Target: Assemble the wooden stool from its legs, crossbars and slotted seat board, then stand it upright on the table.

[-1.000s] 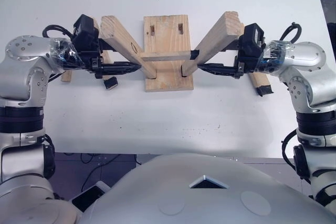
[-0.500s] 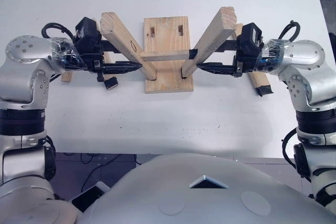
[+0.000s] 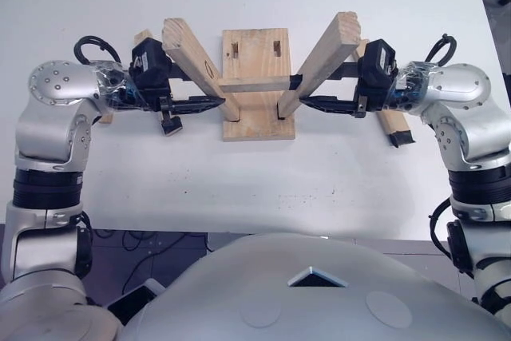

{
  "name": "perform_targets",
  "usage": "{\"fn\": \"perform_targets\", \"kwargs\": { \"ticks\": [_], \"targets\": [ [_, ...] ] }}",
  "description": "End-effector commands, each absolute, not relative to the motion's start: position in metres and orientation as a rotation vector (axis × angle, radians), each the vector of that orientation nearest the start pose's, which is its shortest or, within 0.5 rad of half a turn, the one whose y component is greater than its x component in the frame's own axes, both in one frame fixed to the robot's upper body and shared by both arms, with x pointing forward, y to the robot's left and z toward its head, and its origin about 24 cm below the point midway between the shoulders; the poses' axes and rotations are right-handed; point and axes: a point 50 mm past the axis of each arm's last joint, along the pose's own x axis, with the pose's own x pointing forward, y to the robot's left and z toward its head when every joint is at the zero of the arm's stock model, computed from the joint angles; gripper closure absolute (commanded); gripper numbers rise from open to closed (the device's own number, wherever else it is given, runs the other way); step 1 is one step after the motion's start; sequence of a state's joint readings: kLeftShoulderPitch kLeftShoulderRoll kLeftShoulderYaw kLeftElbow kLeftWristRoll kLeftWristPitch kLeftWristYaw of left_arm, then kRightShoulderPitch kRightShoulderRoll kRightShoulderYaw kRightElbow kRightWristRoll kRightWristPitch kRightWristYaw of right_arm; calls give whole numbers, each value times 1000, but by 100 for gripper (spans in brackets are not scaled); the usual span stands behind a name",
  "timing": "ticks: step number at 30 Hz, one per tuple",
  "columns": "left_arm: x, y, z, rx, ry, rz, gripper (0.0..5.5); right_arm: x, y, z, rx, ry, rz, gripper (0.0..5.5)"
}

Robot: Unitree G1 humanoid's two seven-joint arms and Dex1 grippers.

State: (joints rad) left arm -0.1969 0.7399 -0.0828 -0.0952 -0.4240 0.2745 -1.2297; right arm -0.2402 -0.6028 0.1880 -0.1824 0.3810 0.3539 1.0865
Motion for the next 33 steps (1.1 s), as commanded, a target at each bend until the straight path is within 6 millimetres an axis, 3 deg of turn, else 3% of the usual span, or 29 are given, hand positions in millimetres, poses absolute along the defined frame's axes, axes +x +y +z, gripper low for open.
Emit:
{"fn": "perform_targets", "kwargs": {
  "ticks": [1,12,26,28,29,33],
  "targets": [
    [235,174,79,222,348,-1439,344,242,-138,96,-222,240,1337,340],
    [227,180,80,257,338,-1448,344,226,-142,89,-203,271,1318,341],
    [243,186,95,303,279,-1388,344,241,-147,99,-197,237,1226,341],
    [245,186,97,305,275,-1381,301,242,-147,99,-178,244,1221,341],
    [244,186,98,305,276,-1384,286,241,-147,99,-171,250,1225,304],
    [241,187,97,302,293,-1397,235,239,-149,100,-165,266,1227,253]
  ]
}}
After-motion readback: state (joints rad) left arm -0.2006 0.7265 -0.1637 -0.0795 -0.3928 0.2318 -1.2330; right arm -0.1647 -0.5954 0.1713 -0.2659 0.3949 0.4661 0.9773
